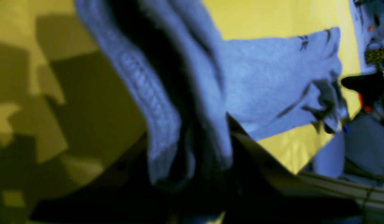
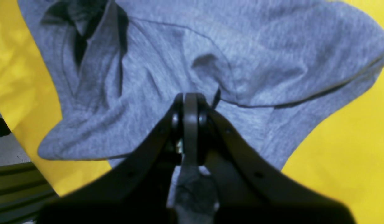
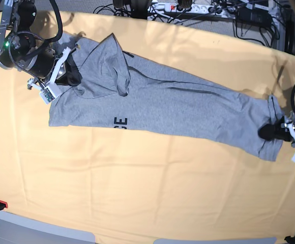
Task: Layout the t-shirt on the table in an organized manner, then fold the t-shirt properly
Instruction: 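Fold the grasped end inward toward the right gripper with the left gripper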
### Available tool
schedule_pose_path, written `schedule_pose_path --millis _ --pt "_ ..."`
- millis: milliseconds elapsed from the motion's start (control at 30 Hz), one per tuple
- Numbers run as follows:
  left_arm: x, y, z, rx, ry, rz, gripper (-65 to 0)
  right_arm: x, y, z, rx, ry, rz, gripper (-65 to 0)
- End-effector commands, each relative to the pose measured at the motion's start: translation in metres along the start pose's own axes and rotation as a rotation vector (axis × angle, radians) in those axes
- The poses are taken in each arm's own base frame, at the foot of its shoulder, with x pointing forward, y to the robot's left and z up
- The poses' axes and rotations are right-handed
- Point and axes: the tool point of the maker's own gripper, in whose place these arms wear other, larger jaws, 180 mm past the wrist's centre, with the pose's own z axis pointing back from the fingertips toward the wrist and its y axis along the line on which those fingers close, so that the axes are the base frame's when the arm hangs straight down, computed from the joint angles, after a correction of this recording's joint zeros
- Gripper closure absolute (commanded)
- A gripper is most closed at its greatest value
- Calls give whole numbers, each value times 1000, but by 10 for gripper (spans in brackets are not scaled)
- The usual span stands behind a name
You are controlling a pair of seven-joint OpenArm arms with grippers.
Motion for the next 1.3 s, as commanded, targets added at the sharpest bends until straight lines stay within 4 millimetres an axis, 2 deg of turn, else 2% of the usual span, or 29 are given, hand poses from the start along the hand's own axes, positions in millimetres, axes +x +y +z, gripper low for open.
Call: schedule_pose_path --millis 0,233,367,633,1000,1267 --pt "22 -11 6 -14 -53 -45 0 12 -1 4 0 -43 22 0" --pt "33 -51 -29 -121 -72 -121 0 11 -1 4 -1 -38 22 0" --pt "33 -72 -56 -201 -90 -118 0 11 -1 4 0 -38 22 0" --pt "10 -109 -108 -356 -93 -68 0 11 -1 4 0 -39 21 0" --pt "3 -137 -134 -448 -107 -47 0 11 -1 4 -2 -37 22 0" --pt "2 -149 -144 -486 -112 -39 0 11 -1 4 -2 -37 21 0"
